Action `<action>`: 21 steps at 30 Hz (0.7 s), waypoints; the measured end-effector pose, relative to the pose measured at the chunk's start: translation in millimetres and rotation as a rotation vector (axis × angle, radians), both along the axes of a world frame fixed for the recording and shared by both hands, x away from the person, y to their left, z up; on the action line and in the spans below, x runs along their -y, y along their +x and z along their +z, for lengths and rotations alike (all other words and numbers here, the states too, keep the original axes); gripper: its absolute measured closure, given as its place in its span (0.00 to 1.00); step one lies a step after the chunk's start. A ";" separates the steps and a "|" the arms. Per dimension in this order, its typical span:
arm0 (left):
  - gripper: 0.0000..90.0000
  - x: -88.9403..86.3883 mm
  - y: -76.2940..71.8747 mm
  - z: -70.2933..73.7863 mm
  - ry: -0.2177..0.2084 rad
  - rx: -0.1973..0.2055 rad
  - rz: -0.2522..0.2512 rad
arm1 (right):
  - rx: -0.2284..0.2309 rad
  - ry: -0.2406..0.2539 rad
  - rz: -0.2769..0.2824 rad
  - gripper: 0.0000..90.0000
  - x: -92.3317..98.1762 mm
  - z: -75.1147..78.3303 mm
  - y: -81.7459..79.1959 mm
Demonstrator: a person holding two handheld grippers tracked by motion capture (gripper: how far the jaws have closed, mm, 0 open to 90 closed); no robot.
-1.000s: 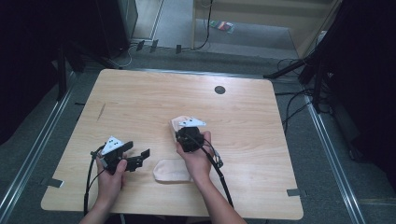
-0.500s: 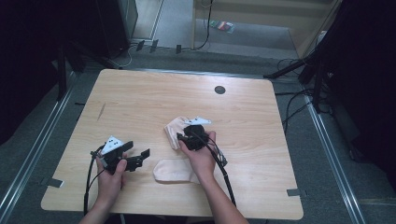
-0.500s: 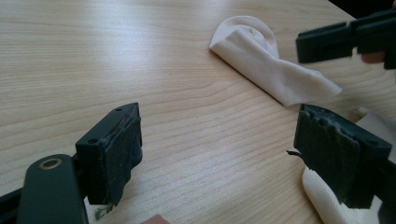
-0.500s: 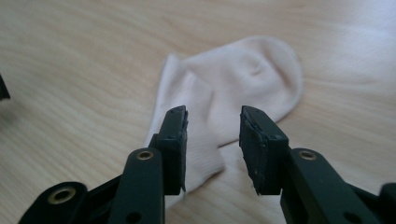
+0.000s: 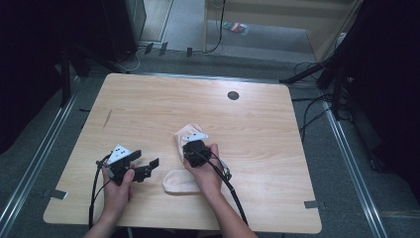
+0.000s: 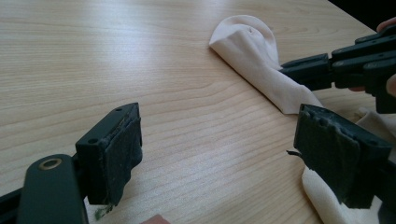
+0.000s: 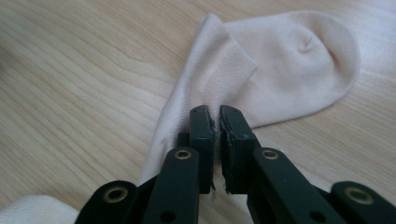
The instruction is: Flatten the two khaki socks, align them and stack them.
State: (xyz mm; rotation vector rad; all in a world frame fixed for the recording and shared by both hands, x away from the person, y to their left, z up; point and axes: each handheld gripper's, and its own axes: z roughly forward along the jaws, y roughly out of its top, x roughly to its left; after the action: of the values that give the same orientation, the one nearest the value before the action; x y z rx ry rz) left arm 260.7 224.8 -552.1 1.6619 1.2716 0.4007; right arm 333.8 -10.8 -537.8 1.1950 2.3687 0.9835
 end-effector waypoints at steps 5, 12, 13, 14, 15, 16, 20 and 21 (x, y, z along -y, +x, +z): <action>0.18 -2.0 3.3 -0.7 -0.019 -0.030 0.008 | 0.019 0.054 -0.014 0.96 4.2 16.0 1.8; 0.18 8.7 18.1 5.2 0.022 -0.035 -0.005 | 0.042 0.097 0.009 0.96 2.3 49.4 9.0; 0.18 11.3 21.8 6.7 0.017 -0.027 -0.016 | 0.043 0.103 0.006 0.96 1.7 53.3 10.6; 0.18 14.0 25.5 8.0 0.016 -0.022 -0.036 | 0.044 0.109 0.007 0.96 1.2 57.3 12.0; 0.18 19.7 30.8 8.5 0.021 -0.024 -0.056 | 0.048 0.115 0.006 0.96 0.4 61.0 13.0; 0.18 23.6 34.6 8.6 0.037 -0.026 -0.069 | 0.050 0.122 0.011 0.96 -0.4 65.3 14.4; 0.18 36.4 49.1 7.2 0.032 -0.047 -0.092 | 0.058 0.140 0.022 0.96 -4.2 78.2 16.7; 0.19 38.4 51.7 6.9 0.034 -0.053 -0.093 | 0.061 0.147 0.027 0.96 -4.9 81.3 16.8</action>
State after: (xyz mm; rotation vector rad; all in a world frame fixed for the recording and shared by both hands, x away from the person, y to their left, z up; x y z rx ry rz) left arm 312.4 186.3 -545.3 1.7632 1.2267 0.3260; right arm 350.6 -5.9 -456.4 1.1691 2.3049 1.2035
